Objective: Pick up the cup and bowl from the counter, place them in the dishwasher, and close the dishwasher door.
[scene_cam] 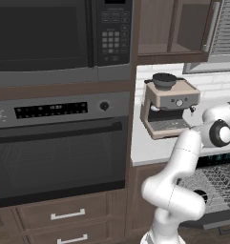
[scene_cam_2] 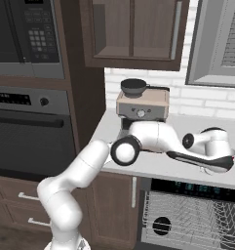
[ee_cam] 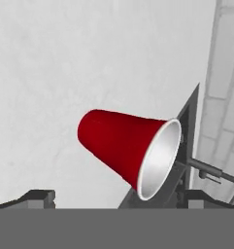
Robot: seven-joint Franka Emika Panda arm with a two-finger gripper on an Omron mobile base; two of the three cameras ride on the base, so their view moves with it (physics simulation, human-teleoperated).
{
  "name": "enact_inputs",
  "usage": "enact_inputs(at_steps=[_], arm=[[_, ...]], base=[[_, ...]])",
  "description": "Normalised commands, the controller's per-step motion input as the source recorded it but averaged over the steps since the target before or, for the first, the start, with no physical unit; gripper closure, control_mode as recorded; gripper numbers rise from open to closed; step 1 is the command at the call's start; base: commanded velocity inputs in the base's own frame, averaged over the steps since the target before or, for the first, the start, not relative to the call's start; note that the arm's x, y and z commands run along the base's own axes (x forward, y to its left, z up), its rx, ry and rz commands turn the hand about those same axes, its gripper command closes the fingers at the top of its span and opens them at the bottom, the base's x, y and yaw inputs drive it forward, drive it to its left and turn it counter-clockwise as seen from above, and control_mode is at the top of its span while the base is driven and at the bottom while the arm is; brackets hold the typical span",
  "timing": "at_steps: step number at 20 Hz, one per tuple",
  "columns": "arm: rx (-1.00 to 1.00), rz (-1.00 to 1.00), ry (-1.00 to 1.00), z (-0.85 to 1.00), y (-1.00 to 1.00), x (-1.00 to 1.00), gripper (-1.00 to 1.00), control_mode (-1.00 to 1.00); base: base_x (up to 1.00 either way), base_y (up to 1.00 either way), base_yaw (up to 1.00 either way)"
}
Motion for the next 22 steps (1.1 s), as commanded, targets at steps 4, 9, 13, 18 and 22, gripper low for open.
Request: enact_inputs(at_steps=[4,9,13,18,22], arm=[[0.11,0.00,-0.02,0.02,-0.27,0.39,-1.00,-1.00],[0.10,0.00,-0.03,0.05,-0.35,0.31,-1.00,-1.00],[0.11,0.00,-0.02,0.04,-0.32,0.24,-1.00,-1.00],[0.10,0.00,-0.01,0.00,-0.13,0.14,1.00,-1.00],[0.09,0.00,0.00,0.02,0.00,0.03,1.00,-1.00]], base=[[0.00,0.00,0.00],[0.00,0.00,0.00],[0.00,0.00,0.00],[0.00,0.00,0.00],[0.00,0.00,0.00]])
